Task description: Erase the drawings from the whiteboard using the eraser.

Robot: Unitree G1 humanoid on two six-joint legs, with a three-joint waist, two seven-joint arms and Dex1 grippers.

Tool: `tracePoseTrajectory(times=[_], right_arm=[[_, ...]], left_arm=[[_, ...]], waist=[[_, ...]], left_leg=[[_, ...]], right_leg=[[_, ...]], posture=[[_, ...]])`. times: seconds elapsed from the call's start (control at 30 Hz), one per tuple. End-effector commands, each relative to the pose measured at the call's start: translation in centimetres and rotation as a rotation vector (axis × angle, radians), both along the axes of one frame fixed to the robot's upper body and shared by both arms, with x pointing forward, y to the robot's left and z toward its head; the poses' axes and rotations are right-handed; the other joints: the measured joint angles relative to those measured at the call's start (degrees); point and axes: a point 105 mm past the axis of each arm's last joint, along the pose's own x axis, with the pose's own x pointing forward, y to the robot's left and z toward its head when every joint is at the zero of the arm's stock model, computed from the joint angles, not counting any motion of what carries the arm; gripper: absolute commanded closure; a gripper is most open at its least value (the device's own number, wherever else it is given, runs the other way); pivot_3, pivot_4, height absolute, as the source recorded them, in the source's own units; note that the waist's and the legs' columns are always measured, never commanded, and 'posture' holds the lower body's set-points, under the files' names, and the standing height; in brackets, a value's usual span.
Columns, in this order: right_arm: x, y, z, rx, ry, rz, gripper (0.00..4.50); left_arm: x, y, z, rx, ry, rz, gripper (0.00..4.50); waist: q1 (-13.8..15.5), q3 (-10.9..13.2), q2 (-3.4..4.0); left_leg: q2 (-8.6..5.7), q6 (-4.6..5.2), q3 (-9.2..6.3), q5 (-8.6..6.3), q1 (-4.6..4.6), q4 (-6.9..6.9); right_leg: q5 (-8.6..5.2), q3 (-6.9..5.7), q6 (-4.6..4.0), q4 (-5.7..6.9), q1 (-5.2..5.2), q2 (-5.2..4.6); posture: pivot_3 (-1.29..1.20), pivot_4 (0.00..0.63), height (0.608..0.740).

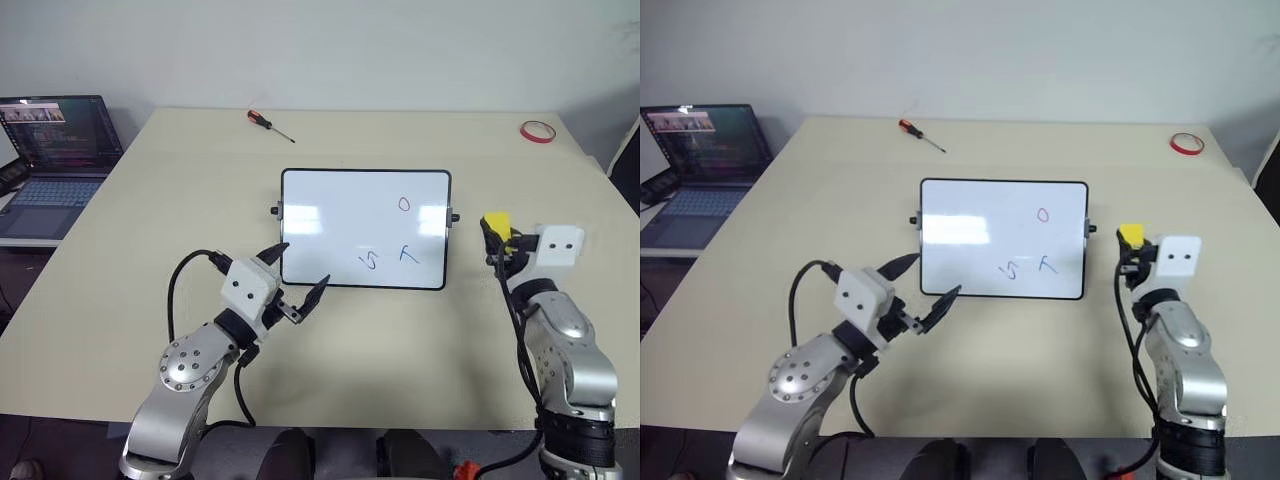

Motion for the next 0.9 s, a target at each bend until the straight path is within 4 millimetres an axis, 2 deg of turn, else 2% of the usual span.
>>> tracePoseTrajectory(times=[0.03,0.13,0.23,0.33,0.47,0.77,0.9], right_arm=[[0.3,0.7,2.6,-0.031,-0.067,0.034,3.35],[0.2,1.4,3.7,-0.035,-0.08,0.058,3.35],[-0.4,3.2,5.2,-0.042,-0.114,0.117,3.35],[-0.5,4.3,5.8,-0.049,-0.125,0.149,3.35],[-0.4,6.7,6.4,-0.074,-0.164,0.238,3.35],[2.1,9.0,5.5,-0.064,-0.147,0.324,3.35],[4.6,9.0,4.5,-0.113,-0.082,0.292,3.35]], left_arm=[[-0.5,0.2,1.3,0.001,-0.053,0.001,0.0],[-0.4,0.3,1.4,0.002,-0.055,0.004,0.0],[-0.3,0.3,1.3,0.002,-0.055,-0.001,0.0],[-0.2,0.2,1.2,0.002,-0.054,-0.004,0.0],[-0.2,0.1,1.2,-0.017,-0.052,-0.012,0.0],[-0.2,0.1,1.1,-0.01,-0.053,-0.021,0.0],[-0.2,-0.2,1.2,0.02,-0.069,-0.036,0.0]], waist=[[0.0,0.0,0.0],[0.0,0.0,0.0],[0.0,0.0,0.01],[0.0,0.0,0.01],[0.0,0.0,0.01],[0.0,0.0,0.01],[-0.2,0.0,0.01]], left_leg=[[0.0,0.0,0.0,0.0,0.0,0.0],[0.01,0.0,-0.02,0.0,-0.01,-0.01],[0.03,0.0,-0.02,0.0,-0.03,-0.01],[0.02,0.0,-0.02,0.0,-0.09,-0.01],[0.02,0.0,-0.01,0.0,-0.13,0.0],[0.01,-0.01,-0.01,0.01,-0.21,0.02],[0.01,-0.01,0.01,0.01,-0.21,0.02]], right_leg=[[0.0,0.0,0.0,-0.01,0.0,0.0],[0.0,-0.01,0.0,0.0,-0.01,0.0],[0.0,-0.02,0.0,0.0,-0.03,-0.01],[0.0,0.0,0.0,0.01,-0.11,-0.01],[0.0,-0.01,0.0,0.0,-0.15,-0.01],[0.01,-0.02,-0.01,0.02,-0.25,-0.01],[0.01,0.0,-0.02,0.04,-0.28,-0.01]], posture=[[0.0,0.15,0.74],[0.0,0.15,0.74],[0.0,0.15,0.74],[0.0,0.15,0.74],[0.0,0.15,0.74],[0.0,0.15,0.74],[0.0,0.15,0.74]])
